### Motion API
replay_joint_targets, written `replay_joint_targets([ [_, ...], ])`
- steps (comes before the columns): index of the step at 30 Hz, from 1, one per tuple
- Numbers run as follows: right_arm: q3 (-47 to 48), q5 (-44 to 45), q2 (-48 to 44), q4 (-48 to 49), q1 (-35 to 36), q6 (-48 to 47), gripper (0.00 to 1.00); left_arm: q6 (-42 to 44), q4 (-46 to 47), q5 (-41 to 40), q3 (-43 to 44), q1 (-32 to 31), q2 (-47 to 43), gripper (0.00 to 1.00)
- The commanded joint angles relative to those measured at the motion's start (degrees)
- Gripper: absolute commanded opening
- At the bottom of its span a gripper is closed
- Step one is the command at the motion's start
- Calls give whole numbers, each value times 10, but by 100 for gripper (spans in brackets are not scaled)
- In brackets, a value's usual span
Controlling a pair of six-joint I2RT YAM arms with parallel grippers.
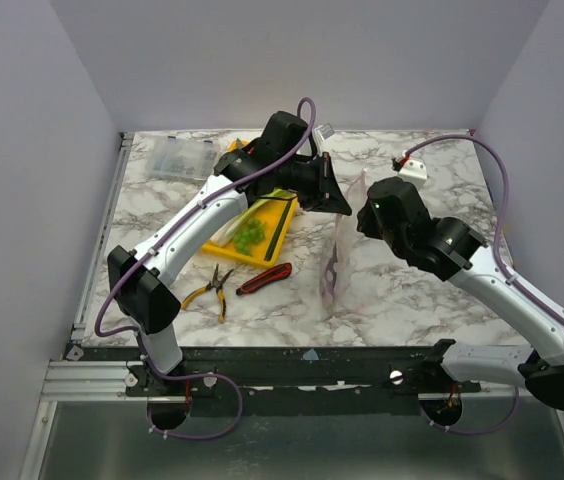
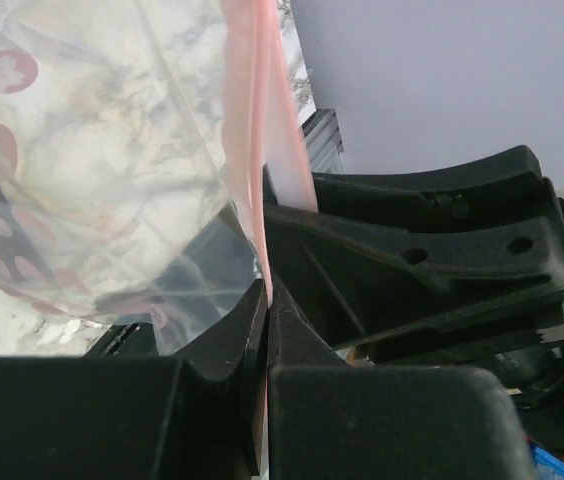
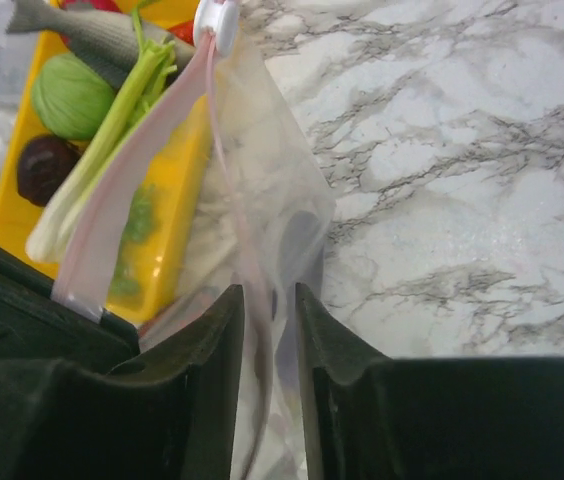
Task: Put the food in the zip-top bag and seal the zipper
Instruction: Adjust the zipper food storage bag at the center of the board.
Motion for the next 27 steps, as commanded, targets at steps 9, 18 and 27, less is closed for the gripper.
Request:
replay_joint_targets([
  [9, 53, 240, -56, -41, -8, -114, 1, -6, 0, 15, 109, -5, 58, 0],
  [18, -19, 88, -95, 97, -8, -216, 1, -25, 53, 55, 94, -12, 103, 24],
  [27, -97, 8, -16, 162, -8, -195, 0, 79, 27, -14, -96, 39, -15, 62],
])
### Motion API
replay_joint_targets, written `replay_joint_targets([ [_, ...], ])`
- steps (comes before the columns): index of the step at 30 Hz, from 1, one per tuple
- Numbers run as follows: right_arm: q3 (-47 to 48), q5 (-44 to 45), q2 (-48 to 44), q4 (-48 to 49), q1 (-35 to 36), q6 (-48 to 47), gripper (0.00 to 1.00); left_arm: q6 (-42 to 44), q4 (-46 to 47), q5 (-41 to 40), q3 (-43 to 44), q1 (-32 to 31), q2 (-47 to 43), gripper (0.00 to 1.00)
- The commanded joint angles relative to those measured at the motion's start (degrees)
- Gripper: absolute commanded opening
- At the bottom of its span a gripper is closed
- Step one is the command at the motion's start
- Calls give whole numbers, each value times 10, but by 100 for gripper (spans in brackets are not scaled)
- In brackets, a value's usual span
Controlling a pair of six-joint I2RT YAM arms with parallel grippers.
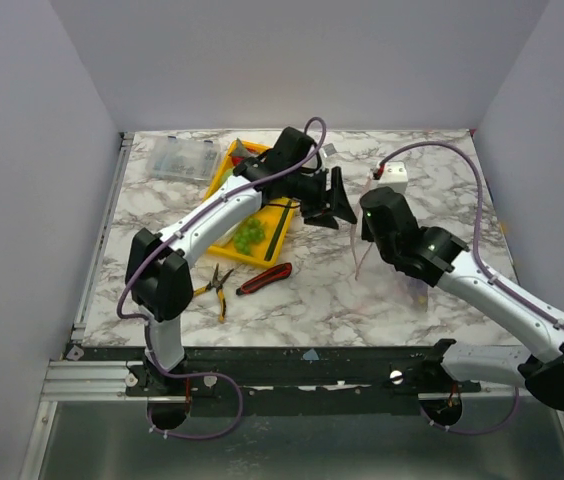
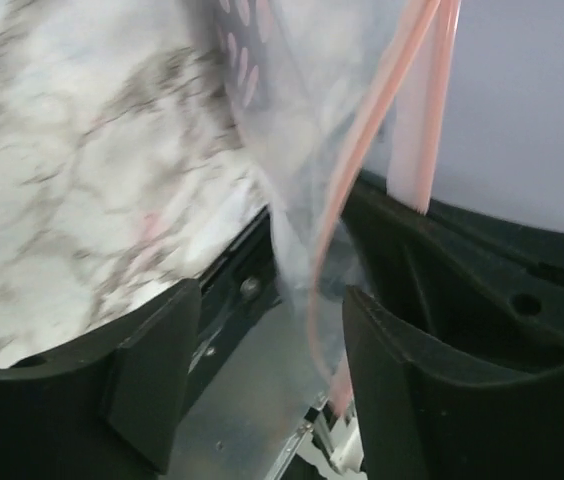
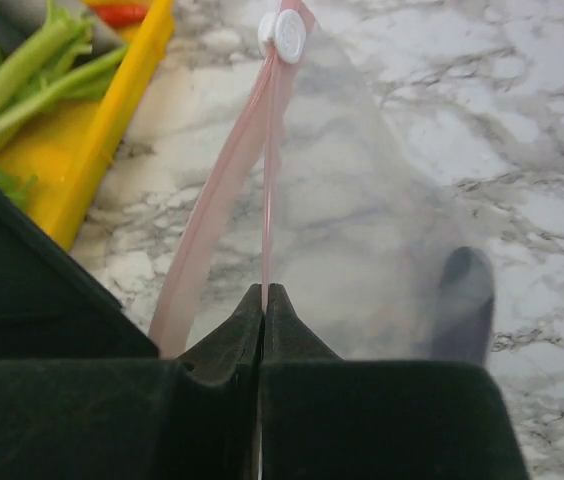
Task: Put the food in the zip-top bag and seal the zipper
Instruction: Adjust the zipper food storage bag at the center of the board, then pick up the fake fish from the bin.
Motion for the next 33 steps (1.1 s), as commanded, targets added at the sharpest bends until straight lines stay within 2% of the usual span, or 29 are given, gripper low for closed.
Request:
replay_joint_targets([
  [1, -24, -73, -7, 67, 0, 0, 0, 80, -25, -58, -102, 43, -111, 63],
  [7, -34, -119, 6, 91, 0, 20, 0, 119, -58, -120, -181, 108, -214, 66],
  [11, -38, -128, 13, 95, 0, 23, 0, 160, -79, -226, -207, 143, -267, 67],
  [13, -39, -134, 8, 97, 0, 23, 0, 177, -117, -304, -175, 192, -238, 67],
  [17, -49, -136, -4, 104, 0, 22, 1, 161, -90, -340, -144, 220, -176, 67],
  [19, -54, -136, -9, 106, 0, 19, 0, 137, -35, -337, -152, 231, -159, 67],
  [25, -60, -142, -23, 107, 0, 15, 0, 93, 248, -384, -236, 255, -127, 67],
  [29, -53, -155, -15, 108, 0, 7, 1, 58, 402, -377, -257, 272, -82, 66],
  [33, -43, -166, -3, 108, 0, 3, 1, 33, 542, -409, -289, 272, -46, 66],
])
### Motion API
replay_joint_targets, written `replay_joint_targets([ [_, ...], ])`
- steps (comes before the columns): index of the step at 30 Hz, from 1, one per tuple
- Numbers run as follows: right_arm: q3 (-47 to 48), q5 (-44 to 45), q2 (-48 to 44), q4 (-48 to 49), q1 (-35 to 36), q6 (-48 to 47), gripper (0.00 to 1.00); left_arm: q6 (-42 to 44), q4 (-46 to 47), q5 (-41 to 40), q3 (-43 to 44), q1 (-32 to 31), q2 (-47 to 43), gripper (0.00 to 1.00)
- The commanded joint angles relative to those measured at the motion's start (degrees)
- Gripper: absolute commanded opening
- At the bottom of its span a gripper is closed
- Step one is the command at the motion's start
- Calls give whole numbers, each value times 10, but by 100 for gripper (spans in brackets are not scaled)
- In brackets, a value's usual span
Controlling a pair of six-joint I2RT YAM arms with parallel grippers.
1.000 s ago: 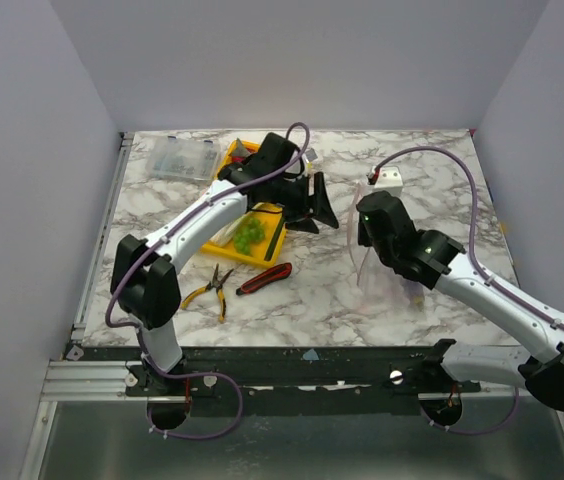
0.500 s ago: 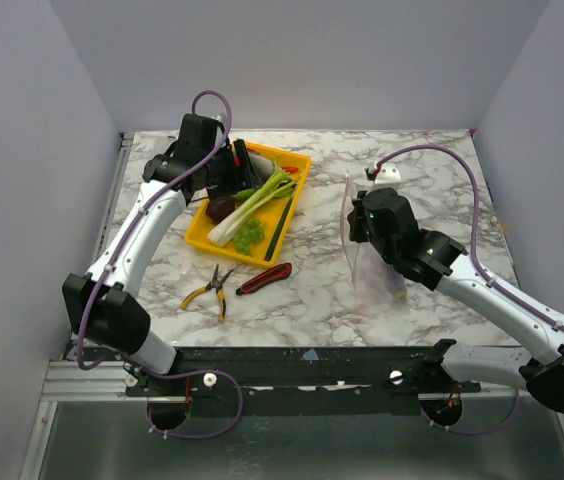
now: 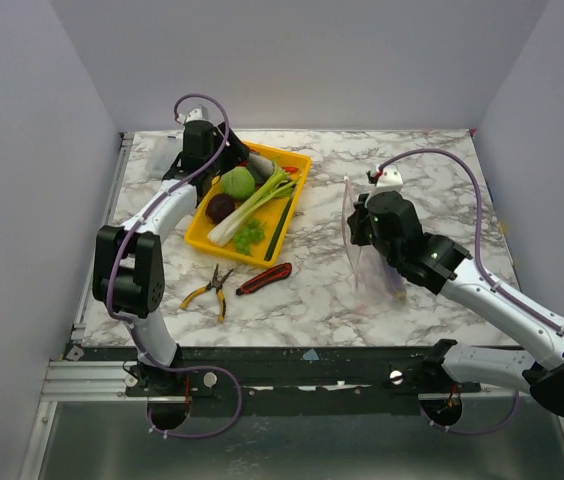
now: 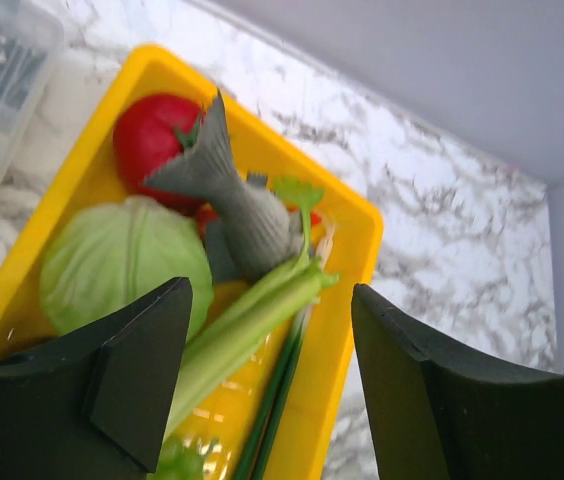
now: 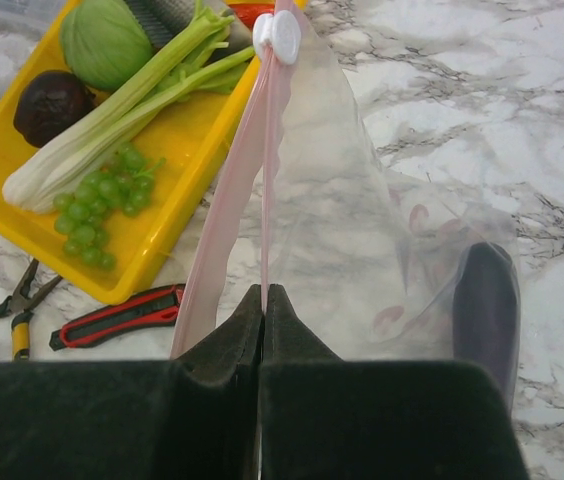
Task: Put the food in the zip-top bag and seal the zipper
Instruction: Pick up the fake fish from the bin.
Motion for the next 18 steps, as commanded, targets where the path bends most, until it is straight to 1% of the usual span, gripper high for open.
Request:
replay_joint_targets([
  [1, 15, -28, 11, 15, 0, -9, 0, -51, 255, -59, -39, 5, 42, 66],
  [3, 20, -35, 14, 15, 0, -9, 1, -67, 294, -66, -42, 7, 64, 66],
  [7, 26, -34, 16, 10, 0, -14, 0, -114, 282, -65, -5, 12, 113, 67],
  [11, 32, -31, 16, 6, 0, -22, 0, -181, 269, -90, -6, 12, 136, 73],
  [13, 35, -29, 16, 4, 0, -23, 0, -183, 281, -118, -32, 9, 125, 73],
  [14, 35, -28, 16, 3, 0, -23, 0, -180, 308, -131, -49, 6, 117, 73],
  [16, 34, -28, 14, 1, 0, -23, 1, -179, 335, -134, -71, 5, 114, 73],
  [18, 33, -29, 14, -1, 0, -23, 0, -189, 334, -123, -63, 6, 127, 72],
])
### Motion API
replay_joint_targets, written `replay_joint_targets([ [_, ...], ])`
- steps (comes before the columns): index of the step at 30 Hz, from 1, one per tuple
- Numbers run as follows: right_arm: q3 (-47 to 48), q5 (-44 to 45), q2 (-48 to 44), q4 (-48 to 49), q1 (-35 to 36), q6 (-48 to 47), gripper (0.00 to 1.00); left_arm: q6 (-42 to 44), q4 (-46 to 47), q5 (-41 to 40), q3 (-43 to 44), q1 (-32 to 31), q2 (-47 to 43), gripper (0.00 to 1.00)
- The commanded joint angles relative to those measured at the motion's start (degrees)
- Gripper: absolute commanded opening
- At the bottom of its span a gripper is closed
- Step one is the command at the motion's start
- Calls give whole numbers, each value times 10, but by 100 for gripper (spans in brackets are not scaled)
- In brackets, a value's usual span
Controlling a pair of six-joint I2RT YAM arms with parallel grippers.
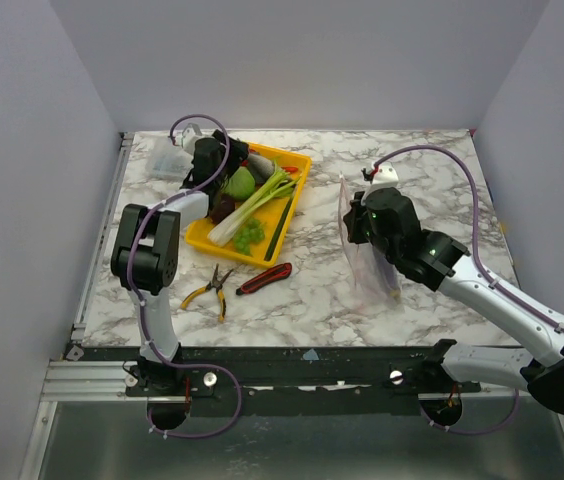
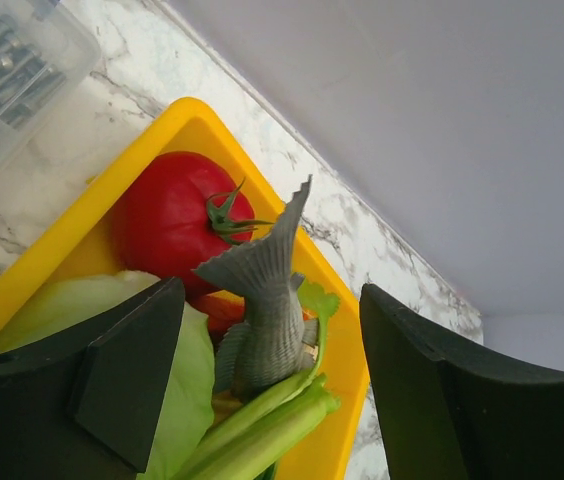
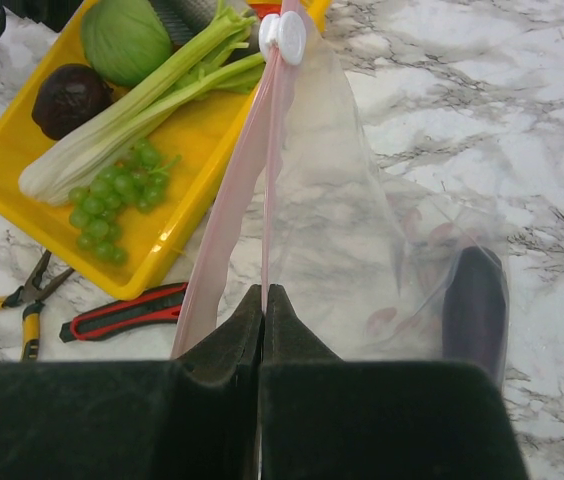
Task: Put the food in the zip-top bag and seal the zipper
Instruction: Pick up the fake fish from the bin.
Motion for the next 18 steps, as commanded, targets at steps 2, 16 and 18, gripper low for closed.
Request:
replay_joint_targets([
  [2, 15, -4, 0, -3, -1, -10, 0, -38, 36, -16, 7, 1, 17, 71],
  [16, 18, 3, -7, -11, 0, -11, 0, -7, 54, 39, 43, 1, 38, 14],
  [18, 20, 4, -7, -10, 0, -13, 0, 3, 54, 45, 34, 1, 21, 7],
])
